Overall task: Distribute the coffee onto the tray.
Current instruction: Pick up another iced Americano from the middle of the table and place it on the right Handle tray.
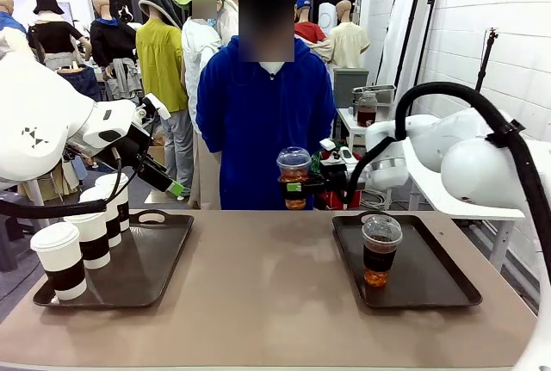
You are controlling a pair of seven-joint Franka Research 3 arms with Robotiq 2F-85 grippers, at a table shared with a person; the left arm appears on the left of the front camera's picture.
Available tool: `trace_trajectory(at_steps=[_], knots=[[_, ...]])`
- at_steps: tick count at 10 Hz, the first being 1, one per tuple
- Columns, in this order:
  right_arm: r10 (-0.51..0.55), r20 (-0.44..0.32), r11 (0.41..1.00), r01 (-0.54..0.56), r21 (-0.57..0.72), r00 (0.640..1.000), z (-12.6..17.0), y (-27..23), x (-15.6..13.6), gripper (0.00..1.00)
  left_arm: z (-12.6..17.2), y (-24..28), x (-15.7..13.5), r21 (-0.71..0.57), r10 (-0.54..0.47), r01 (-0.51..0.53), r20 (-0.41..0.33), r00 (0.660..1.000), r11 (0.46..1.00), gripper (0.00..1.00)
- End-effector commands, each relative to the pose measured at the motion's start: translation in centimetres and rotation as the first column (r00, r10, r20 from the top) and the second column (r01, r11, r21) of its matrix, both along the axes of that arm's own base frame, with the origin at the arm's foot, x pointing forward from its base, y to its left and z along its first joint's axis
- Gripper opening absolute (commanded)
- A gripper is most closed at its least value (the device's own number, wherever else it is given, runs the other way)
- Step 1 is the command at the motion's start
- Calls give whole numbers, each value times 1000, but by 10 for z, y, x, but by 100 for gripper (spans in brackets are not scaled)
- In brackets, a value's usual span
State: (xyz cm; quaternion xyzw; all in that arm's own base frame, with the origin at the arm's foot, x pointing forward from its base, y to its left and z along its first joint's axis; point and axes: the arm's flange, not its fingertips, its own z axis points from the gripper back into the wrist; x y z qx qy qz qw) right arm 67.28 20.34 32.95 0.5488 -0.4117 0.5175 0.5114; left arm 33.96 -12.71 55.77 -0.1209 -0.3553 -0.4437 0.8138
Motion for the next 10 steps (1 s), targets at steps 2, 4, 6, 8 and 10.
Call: trace_trajectory(at_steps=[2,4,6,8,10], knots=[[-38,21,998,36,55,999,0,-19,-28,61,0,1,0,-3,1,-1,-2,1000,1000,100],[-24,20,998,23,54,1000,-1,-13,-27,61,0,1,0,-3,1,-1,-2,1000,1000,100],[-34,8,999,34,22,999,-8,-26,-17,61,0,1,0,-3,1,-1,-2,1000,1000,100],[-34,8,999,34,22,999,-8,-26,-17,61,0,1,0,-3,1,-1,-2,1000,1000,100],[-62,11,998,62,2,998,-12,-45,-21,61,0,1,0,-3,1,-1,-2,1000,1000,100]])
